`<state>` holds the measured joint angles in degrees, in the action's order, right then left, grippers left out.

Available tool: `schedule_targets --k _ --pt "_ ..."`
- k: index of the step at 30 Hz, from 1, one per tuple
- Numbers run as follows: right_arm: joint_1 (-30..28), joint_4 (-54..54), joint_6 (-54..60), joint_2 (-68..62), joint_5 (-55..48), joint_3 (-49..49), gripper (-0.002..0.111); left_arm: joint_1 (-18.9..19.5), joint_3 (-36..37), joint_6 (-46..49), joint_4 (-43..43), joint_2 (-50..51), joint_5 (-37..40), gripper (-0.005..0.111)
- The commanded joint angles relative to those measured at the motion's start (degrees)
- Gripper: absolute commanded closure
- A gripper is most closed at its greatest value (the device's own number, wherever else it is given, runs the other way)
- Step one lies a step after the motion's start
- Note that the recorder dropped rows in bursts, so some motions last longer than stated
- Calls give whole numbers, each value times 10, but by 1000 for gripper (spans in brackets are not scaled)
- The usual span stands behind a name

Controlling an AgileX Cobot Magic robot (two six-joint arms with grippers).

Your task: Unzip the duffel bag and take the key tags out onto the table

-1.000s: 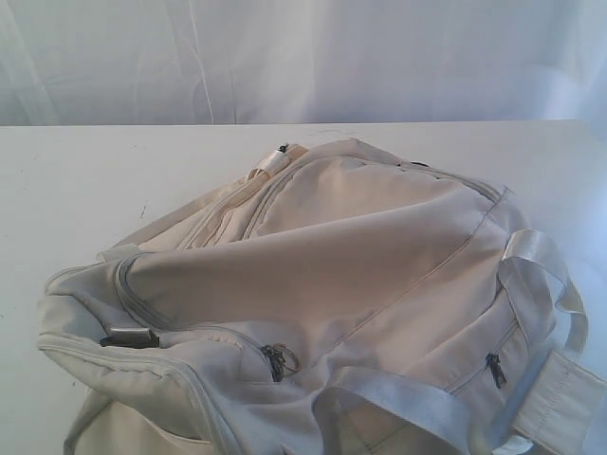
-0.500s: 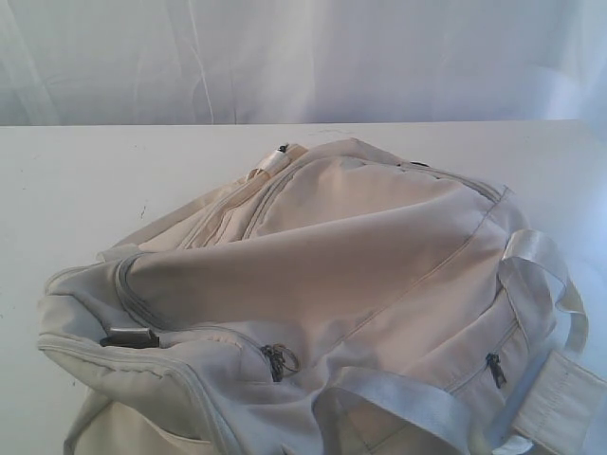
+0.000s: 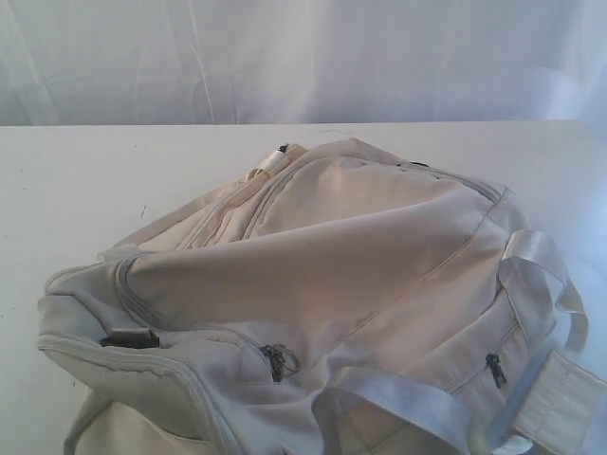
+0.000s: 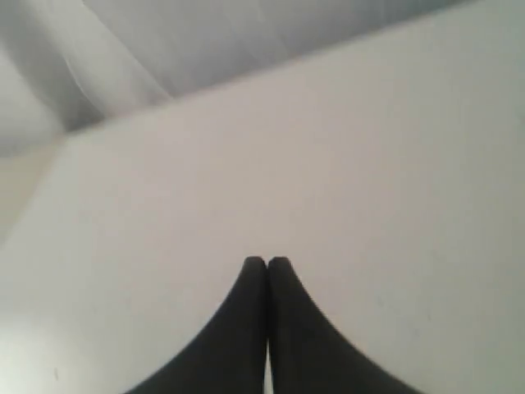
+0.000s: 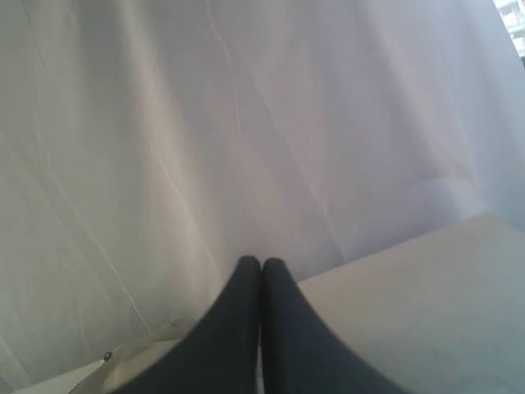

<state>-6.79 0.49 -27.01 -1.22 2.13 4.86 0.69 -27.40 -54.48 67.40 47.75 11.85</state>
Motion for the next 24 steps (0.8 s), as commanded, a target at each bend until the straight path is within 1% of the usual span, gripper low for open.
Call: schedule_targets --k 1,2,3,4,6,9,10,12,13,15,18,20,22,23,24 --pt "10 -5 8 -65 -76 75 108 -58 -66 450 -452 44 159 107" --pt "13 -5 26 -87 -106 100 108 -75 -97 555 -558 51 211 107" --pt "18 -5 42 -107 -132 120 108 -88 -127 640 -649 59 267 107" --pt "22 -5 58 -132 -166 146 108 -98 -149 705 -723 64 311 107" --pt "29 -1 92 -183 -230 195 108 -111 -193 803 -850 72 399 107" --pt "39 12 141 -241 -312 250 108 -123 -222 923 -1011 72 472 107" --pt "41 21 157 -258 -325 262 108 -129 -224 973 -1068 72 491 107" --pt "45 29 183 -280 -330 275 108 -145 -224 1053 -1138 72 525 107" --pt "46 41 192 -289 -328 278 108 -158 -224 1057 -1143 72 521 107" --pt "46 67 211 -302 -328 283 108 -186 -224 1031 -1115 72 495 107" --pt "46 93 241 -309 -328 284 108 -243 -225 983 -1068 76 424 107" --pt "46 103 257 -310 -328 284 108 -282 -240 970 -1048 87 386 107" --pt "46 102 265 -310 -327 284 108 -324 -271 922 -987 116 371 107" --pt "46 102 274 -310 -327 284 108 -339 -287 891 -946 131 376 107" --pt "46 102 279 -310 -327 284 108 -359 -308 846 -887 151 394 107"
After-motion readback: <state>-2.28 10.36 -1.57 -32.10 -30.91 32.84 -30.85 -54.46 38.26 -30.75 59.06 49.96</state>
